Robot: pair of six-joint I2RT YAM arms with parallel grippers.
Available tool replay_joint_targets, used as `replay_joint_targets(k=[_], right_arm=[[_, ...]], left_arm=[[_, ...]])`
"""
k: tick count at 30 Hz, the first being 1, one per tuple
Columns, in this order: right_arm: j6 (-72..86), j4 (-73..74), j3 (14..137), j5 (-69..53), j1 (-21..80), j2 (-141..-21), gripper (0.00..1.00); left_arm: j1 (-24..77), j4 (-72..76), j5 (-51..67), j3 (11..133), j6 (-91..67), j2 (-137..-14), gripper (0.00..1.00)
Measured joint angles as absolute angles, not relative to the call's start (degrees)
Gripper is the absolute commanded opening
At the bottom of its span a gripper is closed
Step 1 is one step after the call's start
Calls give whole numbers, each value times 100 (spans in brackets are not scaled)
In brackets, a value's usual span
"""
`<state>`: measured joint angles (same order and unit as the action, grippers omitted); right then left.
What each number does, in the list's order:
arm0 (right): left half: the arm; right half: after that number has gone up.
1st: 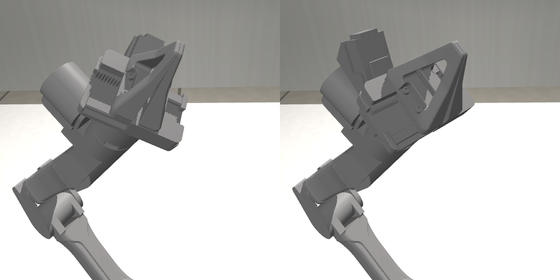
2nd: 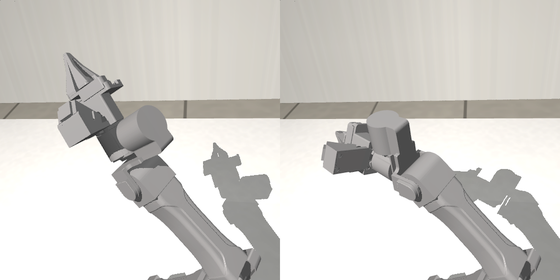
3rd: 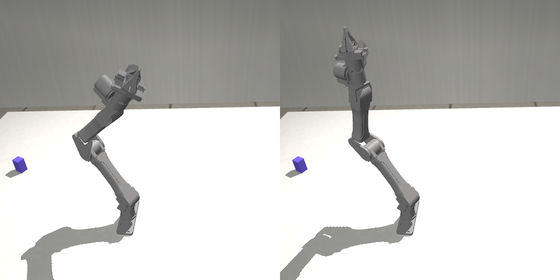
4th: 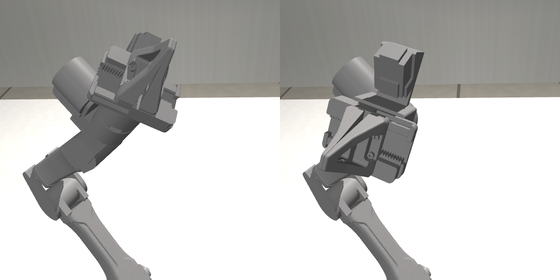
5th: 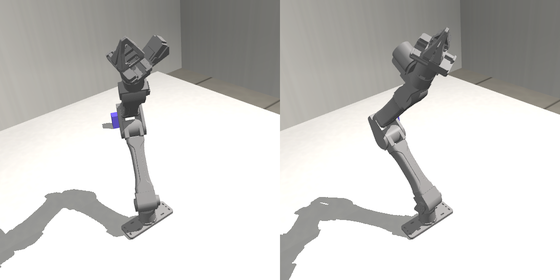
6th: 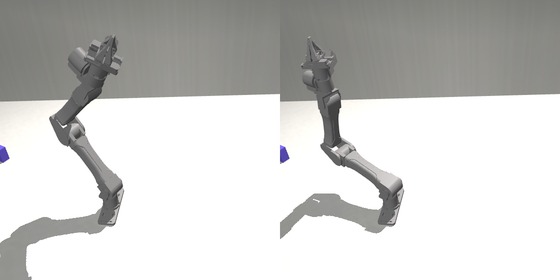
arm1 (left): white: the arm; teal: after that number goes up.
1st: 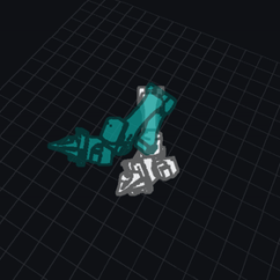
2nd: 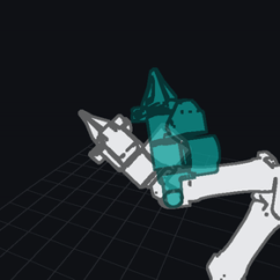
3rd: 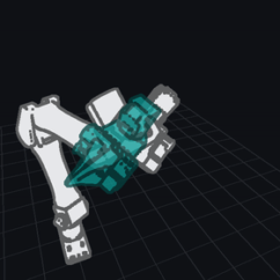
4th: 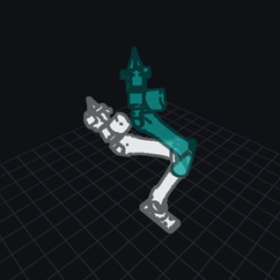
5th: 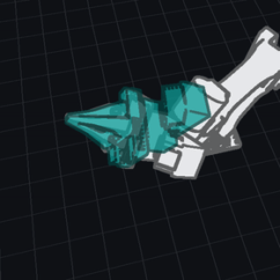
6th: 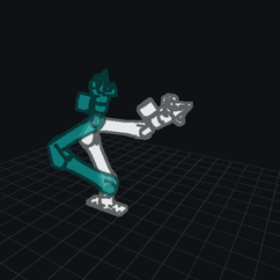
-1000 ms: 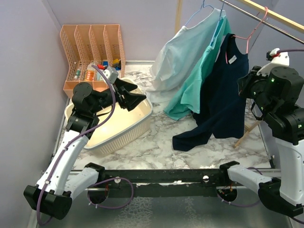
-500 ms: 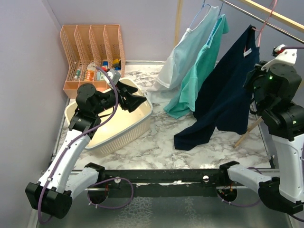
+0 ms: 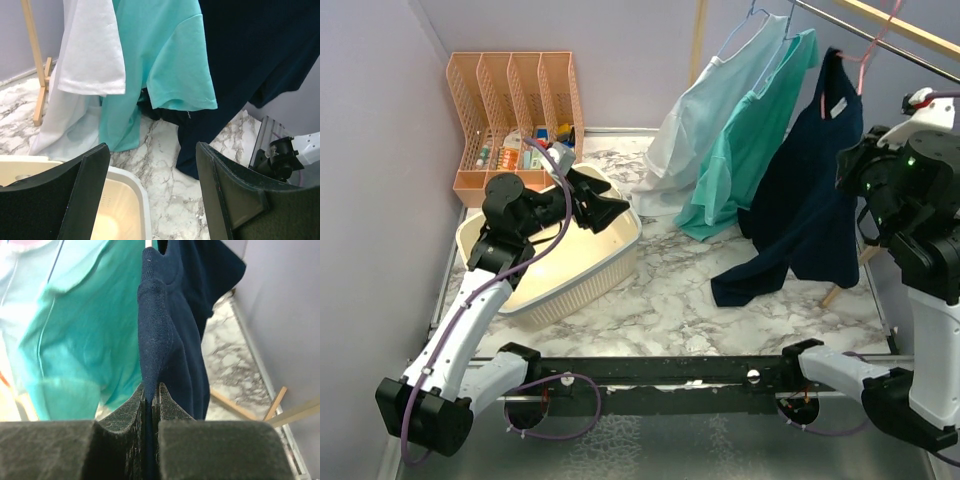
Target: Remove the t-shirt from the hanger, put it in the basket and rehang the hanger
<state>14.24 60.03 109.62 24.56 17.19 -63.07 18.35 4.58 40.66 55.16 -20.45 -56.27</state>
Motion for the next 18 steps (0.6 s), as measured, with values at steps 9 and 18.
replay_joint_targets(k=[9,18], right_arm=[[1511,6860,10551,749,1715,-5732,1],[1378,6552,9345,-2482,1712,-5048,1]], left_arm=[[1846,764,4187,5616,-2235,-5806,75],[1850,1096,4816,6469,-2504,-6036,78]])
